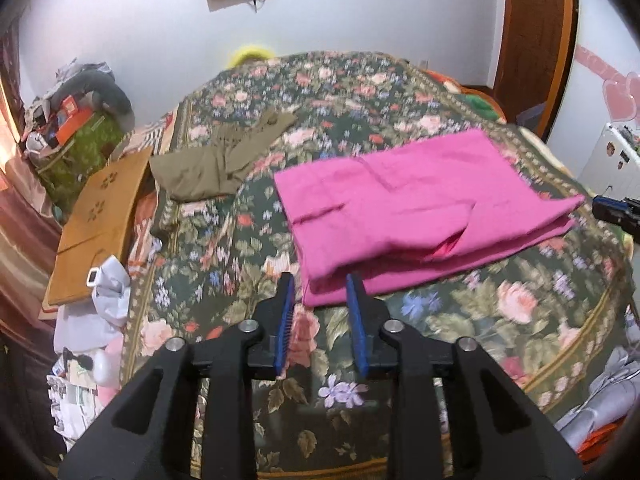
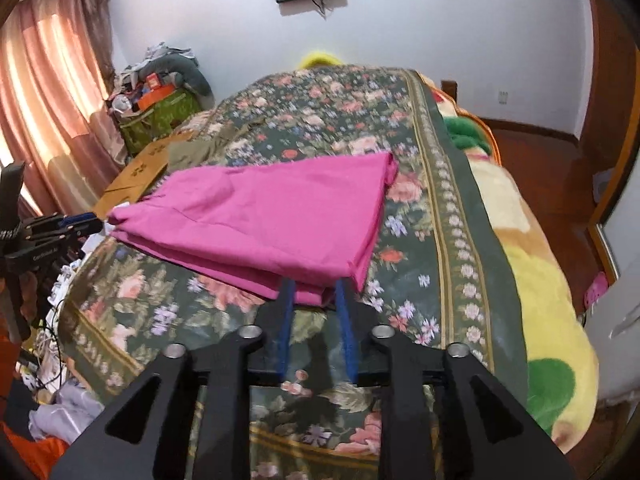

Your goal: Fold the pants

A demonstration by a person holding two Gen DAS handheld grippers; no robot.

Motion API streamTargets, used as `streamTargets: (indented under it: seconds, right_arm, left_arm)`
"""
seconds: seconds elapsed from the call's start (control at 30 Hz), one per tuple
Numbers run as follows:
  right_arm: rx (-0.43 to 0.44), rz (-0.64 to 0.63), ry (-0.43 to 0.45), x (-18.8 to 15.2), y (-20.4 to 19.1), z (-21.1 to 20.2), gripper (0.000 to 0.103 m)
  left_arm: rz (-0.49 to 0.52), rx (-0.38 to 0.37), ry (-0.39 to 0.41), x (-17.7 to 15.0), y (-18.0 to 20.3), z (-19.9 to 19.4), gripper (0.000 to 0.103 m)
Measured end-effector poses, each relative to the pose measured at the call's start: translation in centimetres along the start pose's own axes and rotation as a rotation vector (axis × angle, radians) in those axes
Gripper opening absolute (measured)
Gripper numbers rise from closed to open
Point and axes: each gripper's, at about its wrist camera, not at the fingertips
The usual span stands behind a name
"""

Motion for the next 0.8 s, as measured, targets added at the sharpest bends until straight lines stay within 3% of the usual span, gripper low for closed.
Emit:
streamTargets:
  seconds: [0.03,0.07,0.13,0.2,0.4,0.6,0.8]
  right_arm:
    - [0.008,-0.012,0.011,0.3,-0.4,-0.3,0.037]
    - [0.018,-0.023,0.021,0.6,-0.8,-0.4,0.04]
    - [0.046,-0.055,0.038,1.3,-1.9,-0.5,0.048]
    - [0.067,-0.084,0.036,1.8,-2.9,0.1,0.054]
    - [0.155,-0.187,-0.017,2.7,-5.8,3.4,0.055]
    - [0.178,-0.254,-0.113,2.5,-7.1,7.3,0.055]
    - [0.184,-0.271,-0.127,2.7,-7.2,8.2,0.051]
  left_arm:
    - [0.001,-0.003,0.015,0.4,0.2,-0.5,0.045]
    - [0.002,-0.007,0.026,0.8,0.4,-0.9,0.051]
    - [0.01,-0.023,0.05,1.6,1.0,-1.5,0.074]
    - [0.016,-0.034,0.06,2.3,1.7,-1.7,0.084]
    - [0.101,-0.058,0.041,3.4,4.4,-0.6,0.086]
    - [0.145,-0.084,-0.027,3.1,6.0,1.6,0.086]
    - [0.177,-0.096,-0.063,2.7,7.1,3.0,0.087]
Point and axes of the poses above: each gripper's, at about its wrist camera, not at the fingertips, and z roughly the way its jaws point, y to its right, x to its top
